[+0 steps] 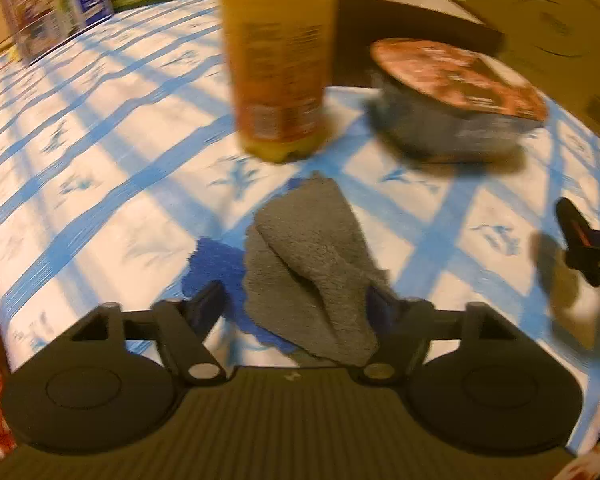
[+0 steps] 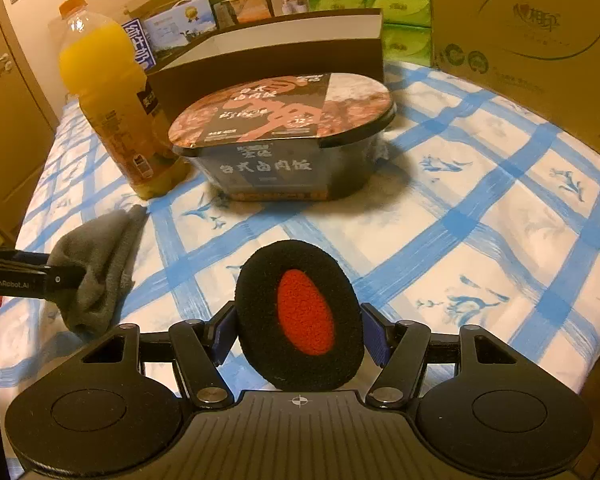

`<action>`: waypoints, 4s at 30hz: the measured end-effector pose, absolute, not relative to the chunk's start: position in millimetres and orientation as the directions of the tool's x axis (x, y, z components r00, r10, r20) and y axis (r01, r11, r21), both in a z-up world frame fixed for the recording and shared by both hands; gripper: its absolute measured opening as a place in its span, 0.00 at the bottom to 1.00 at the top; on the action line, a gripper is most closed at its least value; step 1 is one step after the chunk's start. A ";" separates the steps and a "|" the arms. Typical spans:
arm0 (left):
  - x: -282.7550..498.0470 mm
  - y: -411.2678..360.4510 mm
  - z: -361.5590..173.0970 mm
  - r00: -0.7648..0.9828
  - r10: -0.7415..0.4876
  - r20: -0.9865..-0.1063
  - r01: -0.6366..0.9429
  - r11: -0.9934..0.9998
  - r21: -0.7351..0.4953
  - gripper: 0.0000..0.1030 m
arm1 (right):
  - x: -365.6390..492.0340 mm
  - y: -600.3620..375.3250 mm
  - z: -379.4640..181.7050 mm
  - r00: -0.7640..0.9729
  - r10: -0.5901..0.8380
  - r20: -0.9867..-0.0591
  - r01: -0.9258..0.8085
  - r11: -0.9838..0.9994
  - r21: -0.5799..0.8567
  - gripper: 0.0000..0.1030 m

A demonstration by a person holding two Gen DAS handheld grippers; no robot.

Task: Organize soft objects
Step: 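Grasp the grey towel with the left gripper and lift it, then carry the grey towel and round pad toward the white box, then open both grippers to drop the towel and pad into the box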

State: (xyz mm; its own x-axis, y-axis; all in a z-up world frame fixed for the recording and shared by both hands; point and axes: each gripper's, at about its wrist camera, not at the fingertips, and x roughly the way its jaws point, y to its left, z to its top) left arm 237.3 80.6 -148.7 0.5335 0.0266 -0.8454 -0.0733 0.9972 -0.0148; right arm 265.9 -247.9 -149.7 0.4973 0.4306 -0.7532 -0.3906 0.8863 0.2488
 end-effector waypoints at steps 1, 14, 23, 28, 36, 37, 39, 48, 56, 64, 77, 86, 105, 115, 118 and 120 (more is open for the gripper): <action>237.6 84.6 -151.1 0.526 0.036 -0.850 -0.093 0.996 -0.015 0.84 | 266.7 -246.9 -150.4 0.495 0.433 -0.753 -0.392 0.885 0.251 0.62; 252.3 72.4 -169.5 0.551 -0.095 -0.829 -0.069 0.985 -0.159 0.44 | 271.7 -253.5 -151.4 0.493 0.424 -0.760 -0.370 0.893 0.258 0.62; 255.2 62.4 -157.8 0.546 -0.075 -0.834 -0.027 0.994 -0.107 0.30 | 270.6 -252.6 -143.0 0.498 0.443 -0.745 -0.387 0.883 0.266 0.62; 251.5 58.0 -146.1 0.547 -0.077 -0.834 0.003 0.996 -0.090 0.29 | 269.6 -253.1 -135.8 0.504 0.455 -0.735 -0.395 0.877 0.272 0.62; 237.1 37.2 -102.5 0.606 -0.084 -0.791 0.114 0.993 -0.018 0.28 | 269.9 -261.5 -111.4 0.521 0.489 -0.700 -0.401 0.864 0.305 0.62; 236.0 33.5 -95.0 0.618 -0.087 -0.781 0.127 0.992 -0.009 0.28 | 271.0 -262.6 -107.5 0.522 0.493 -0.696 -0.404 0.862 0.307 0.62; 236.0 26.6 -81.1 0.639 -0.098 -0.763 0.151 0.989 0.000 0.28 | 273.7 -264.9 -99.4 0.529 0.499 -0.687 -0.409 0.859 0.308 0.62; 266.7 -11.7 -23.5 0.733 -0.127 -0.668 0.212 0.976 0.046 0.28 | 312.4 -281.3 -61.7 0.577 0.522 -0.629 -0.431 0.848 0.309 0.62; 331.2 -45.2 3.2 0.790 -0.039 -0.612 0.128 0.986 0.102 0.29 | 373.0 -281.4 -31.4 0.637 0.516 -0.572 -0.481 0.846 0.228 0.62; 407.0 -54.1 9.3 0.817 0.080 -0.571 0.013 0.988 0.156 0.29 | 454.2 -264.6 -21.9 0.640 0.569 -0.516 -0.535 0.813 0.232 0.62; 513.4 -41.6 -23.5 0.747 0.197 -0.635 -0.150 0.980 0.127 0.30 | 561.3 -220.7 -64.3 0.590 0.581 -0.560 -0.589 0.785 0.194 0.62; 555.0 -35.7 -44.0 0.694 0.257 -0.673 -0.226 0.965 0.135 0.38 | 606.7 -213.8 -85.8 0.574 0.573 -0.585 -0.577 0.790 0.207 0.62; 567.3 -22.4 -55.4 0.662 0.335 -0.670 -0.318 0.936 0.154 0.66 | 626.6 -204.7 -85.9 0.615 0.587 -0.526 -0.544 0.799 0.256 0.82; 557.8 -24.1 -54.8 0.668 0.304 -0.680 -0.297 0.946 0.131 0.66 | 615.2 -222.1 -80.0 0.630 0.561 -0.537 -0.513 0.820 0.254 0.85; 550.7 -27.5 -50.5 0.675 0.280 -0.682 -0.280 0.953 0.115 0.66 | 602.9 -238.2 -75.0 0.646 0.549 -0.531 -0.487 0.832 0.267 0.85; 543.4 -32.2 -45.9 0.685 0.261 -0.680 -0.260 0.960 0.106 0.66 | 591.4 -249.6 -70.1 0.655 0.545 -0.524 -0.475 0.836 0.275 0.85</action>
State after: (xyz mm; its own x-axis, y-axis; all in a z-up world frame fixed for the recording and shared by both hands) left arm 543.4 -32.2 -45.9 0.6853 0.2608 -0.6800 -0.2601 0.9597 0.1060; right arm 591.4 -249.6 -70.1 0.6550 0.5445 -0.5238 -0.4750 0.8359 0.2751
